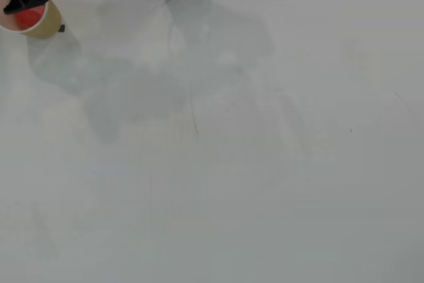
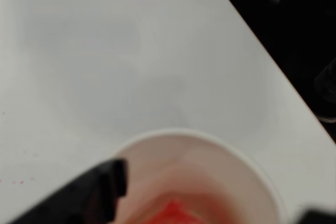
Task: Pick up the cube and drop it in the cup.
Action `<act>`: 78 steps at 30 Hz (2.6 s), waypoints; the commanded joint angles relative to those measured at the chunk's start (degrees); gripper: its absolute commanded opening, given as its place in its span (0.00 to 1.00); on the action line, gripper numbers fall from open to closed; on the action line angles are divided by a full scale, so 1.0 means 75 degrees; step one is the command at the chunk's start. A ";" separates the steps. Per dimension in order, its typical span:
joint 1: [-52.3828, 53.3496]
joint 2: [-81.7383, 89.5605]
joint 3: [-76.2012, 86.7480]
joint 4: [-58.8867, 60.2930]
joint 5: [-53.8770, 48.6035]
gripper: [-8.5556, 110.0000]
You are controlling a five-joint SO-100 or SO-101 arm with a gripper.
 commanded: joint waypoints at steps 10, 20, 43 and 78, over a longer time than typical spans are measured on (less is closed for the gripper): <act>-0.0082 0.0187 -0.0879 -0.0387 -0.0082 0.38; -0.0059 0.0199 -0.0820 -0.0387 -0.0082 0.25; -0.1289 0.0645 -0.0668 -0.0539 -0.0023 0.07; -0.8508 0.6234 0.4828 0.0375 -0.0082 0.07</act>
